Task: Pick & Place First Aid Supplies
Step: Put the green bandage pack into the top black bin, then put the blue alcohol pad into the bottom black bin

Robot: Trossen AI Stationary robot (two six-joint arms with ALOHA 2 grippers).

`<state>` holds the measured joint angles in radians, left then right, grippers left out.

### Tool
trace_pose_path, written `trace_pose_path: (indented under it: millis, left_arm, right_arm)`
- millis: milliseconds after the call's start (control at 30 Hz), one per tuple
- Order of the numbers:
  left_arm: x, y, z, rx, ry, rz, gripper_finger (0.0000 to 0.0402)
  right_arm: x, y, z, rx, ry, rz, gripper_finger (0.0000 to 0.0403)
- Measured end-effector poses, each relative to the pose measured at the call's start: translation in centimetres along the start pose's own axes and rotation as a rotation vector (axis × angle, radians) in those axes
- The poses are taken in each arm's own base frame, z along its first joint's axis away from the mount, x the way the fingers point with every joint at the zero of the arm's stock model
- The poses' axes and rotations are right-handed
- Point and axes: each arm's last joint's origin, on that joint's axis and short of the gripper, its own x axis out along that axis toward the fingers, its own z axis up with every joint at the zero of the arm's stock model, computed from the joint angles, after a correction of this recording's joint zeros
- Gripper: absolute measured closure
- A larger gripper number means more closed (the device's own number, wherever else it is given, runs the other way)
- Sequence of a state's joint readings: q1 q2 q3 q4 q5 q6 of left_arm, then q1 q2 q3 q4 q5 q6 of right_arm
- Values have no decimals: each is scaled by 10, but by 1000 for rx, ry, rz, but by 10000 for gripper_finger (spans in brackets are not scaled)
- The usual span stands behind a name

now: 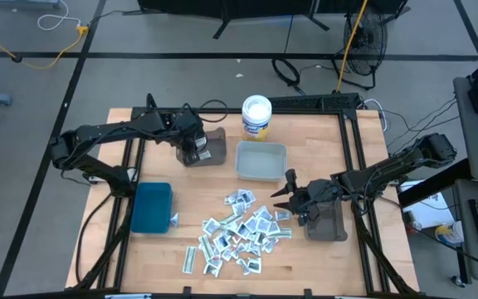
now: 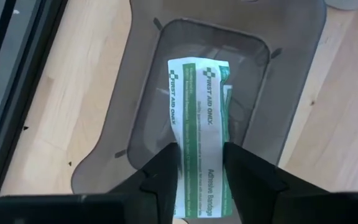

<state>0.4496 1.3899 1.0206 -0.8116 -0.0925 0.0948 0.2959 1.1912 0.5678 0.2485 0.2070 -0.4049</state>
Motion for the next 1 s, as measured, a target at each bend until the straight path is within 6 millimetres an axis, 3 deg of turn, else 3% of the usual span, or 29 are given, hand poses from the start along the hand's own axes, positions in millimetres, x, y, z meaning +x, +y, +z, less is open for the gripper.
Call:
trace_pose_path:
  millis: [467,833,1000]
  left_arm:
    - [0,0,0,-26,0,-15,195]
    - [0,0,0,-46,4,13,216]
    - [-3,-10,-8,-110,80,-91,235]
  right_arm:
    - [0,0,0,0,0,0,261]
    - [0,0,0,0,0,0,261]
    - [0,0,0,0,0,0,261]
